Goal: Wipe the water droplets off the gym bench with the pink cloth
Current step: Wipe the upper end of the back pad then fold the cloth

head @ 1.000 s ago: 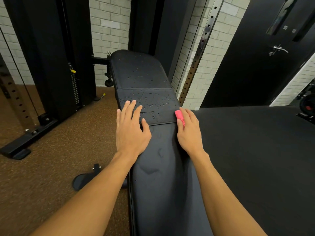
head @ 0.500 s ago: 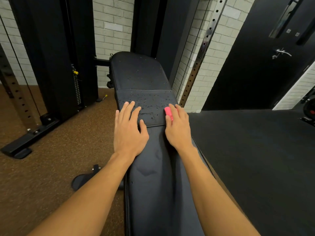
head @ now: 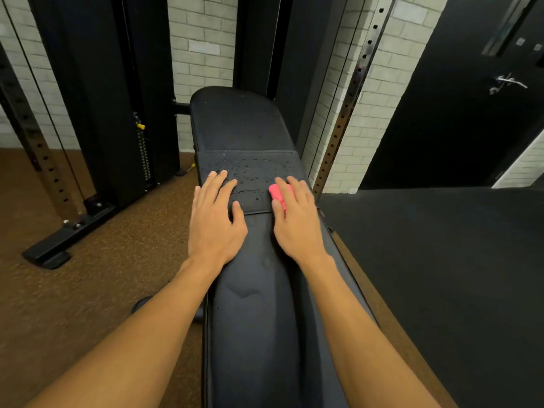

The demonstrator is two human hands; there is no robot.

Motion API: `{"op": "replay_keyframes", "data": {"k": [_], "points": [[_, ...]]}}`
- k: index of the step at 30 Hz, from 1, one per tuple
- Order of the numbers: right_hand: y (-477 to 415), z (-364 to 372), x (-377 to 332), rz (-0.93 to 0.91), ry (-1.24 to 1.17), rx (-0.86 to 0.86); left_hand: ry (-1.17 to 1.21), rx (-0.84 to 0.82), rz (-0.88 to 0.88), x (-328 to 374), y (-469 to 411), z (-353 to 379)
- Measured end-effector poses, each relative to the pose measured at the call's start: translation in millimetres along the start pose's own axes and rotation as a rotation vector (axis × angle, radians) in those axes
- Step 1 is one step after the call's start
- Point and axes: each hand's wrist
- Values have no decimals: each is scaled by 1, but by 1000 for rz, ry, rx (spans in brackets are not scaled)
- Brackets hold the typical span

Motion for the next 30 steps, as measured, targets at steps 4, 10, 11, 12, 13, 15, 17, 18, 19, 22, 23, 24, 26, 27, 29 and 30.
{"op": "replay_keyframes", "data": {"k": [4, 10, 11, 12, 13, 15, 17, 18, 19, 22, 23, 24, 26, 27, 29, 30], "points": [[17, -5, 17, -169, 14, -56, -9, 0, -6, 2, 0, 0], [1, -7, 31, 167, -14, -25, -32, 4, -33, 3, 1, -1], [-3, -6, 27, 190, -19, -34, -34, 9, -49, 3, 2, -1], [-7, -6, 23, 207, -20, -33, -39, 11, -57, 3, 1, 0], [-10, -5, 20, 209, -9, -27, -42, 14, -67, 3, 1, 0], [-14, -5, 14, 222, 8, -2, -46, 8, -70, 2, 0, 1], [-15, -4, 6, 194, -3, 15, -37, 10, -66, 1, -1, 2], [-13, -3, -1, 166, -12, 11, -28, 1, -60, 0, -1, 1], [-12, -2, -6, 110, -17, 4, -17, 1, -64, 1, -1, 2], [2, 2, -17, -55, -25, -15, 16, -16, -66, -1, 0, -1], [10, 2, -15, -85, -28, -26, 23, -17, -75, 0, 2, 0], [13, 1, -14, -96, -16, -32, 39, -13, -83, -1, 1, -1], [19, -2, -4, -46, 3, -13, 73, 0, -117, 0, 2, -3], [18, -2, -1, 11, 13, 6, 92, 9, -133, 0, 2, -3], [9, -2, -2, 164, 8, 18, 125, 28, -159, 1, 3, -1], [0, -1, -9, 216, 1, 9, 146, 41, -177, 0, 2, -2]]}}
Point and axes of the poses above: each hand's wrist, its own y-axis away from the middle knuckle, its own z-axis out of the palm, x = y × z, and after that the axes turned 14 degrees about y, right-handed
